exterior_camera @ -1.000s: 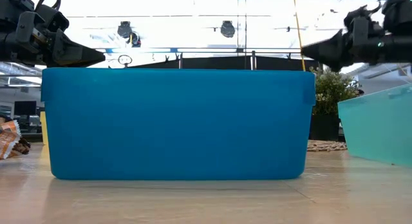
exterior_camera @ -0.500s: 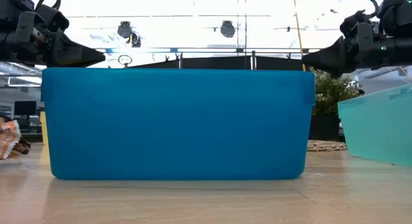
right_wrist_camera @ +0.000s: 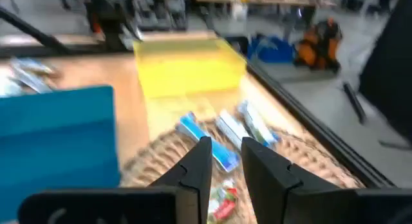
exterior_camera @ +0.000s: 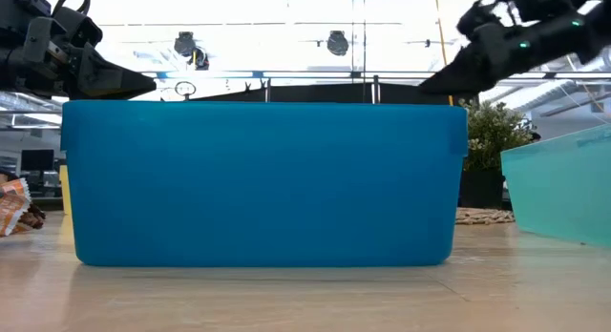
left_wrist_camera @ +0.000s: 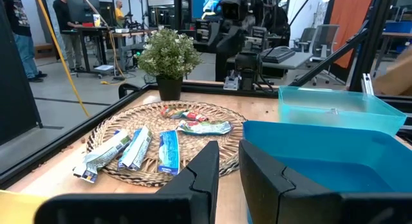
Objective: Pick and place Granola Bars by type
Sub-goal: Put the red granola bar into the green bin
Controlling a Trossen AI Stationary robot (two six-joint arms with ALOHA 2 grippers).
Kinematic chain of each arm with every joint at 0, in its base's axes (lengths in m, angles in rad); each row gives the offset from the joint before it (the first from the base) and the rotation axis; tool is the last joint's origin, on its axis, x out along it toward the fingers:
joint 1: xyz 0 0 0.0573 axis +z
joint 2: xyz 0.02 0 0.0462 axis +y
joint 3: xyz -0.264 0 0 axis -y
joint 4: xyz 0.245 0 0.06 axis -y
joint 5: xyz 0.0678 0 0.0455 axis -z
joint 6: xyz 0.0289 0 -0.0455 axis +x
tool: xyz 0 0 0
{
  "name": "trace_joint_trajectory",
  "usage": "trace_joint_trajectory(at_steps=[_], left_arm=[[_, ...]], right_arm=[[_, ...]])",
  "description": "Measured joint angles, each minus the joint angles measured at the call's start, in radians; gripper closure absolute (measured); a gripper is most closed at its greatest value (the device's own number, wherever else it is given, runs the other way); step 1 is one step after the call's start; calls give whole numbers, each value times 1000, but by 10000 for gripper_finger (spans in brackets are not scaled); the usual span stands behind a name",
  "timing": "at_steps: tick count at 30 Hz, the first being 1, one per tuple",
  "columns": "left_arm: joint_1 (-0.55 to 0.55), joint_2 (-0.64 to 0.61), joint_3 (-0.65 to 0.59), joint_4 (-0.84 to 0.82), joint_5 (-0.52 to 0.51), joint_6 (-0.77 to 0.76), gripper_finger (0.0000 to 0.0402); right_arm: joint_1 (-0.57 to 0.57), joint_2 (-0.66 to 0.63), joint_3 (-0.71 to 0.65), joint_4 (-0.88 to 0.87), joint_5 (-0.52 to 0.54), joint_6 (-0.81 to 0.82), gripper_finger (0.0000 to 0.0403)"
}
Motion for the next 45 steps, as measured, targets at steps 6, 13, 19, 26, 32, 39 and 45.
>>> trace_joint_trajectory(at_steps=[6, 13, 19, 26, 32, 39, 45], left_arm=[[0, 0, 0, 0, 0, 0, 334], [0, 0, 0, 0, 0, 0, 334], [0, 0, 0, 0, 0, 0, 334], [0, 0, 0, 0, 0, 0, 334], [0, 0, 0, 0, 0, 0, 334], [0, 0, 0, 0, 0, 0, 334], [0, 0, 0, 0, 0, 0, 334]], right_arm=[[-12, 203, 177, -209, 39, 61, 295], [-72, 367, 332, -463, 64, 257, 279], [-138, 447, 342, -513, 56, 400, 277], [-174, 556, 343, -521, 56, 447, 277], [-188, 627, 343, -514, 4, 475, 277], [-189, 670, 343, -474, 2, 479, 277], [-189, 705, 343, -459, -4, 480, 277]])
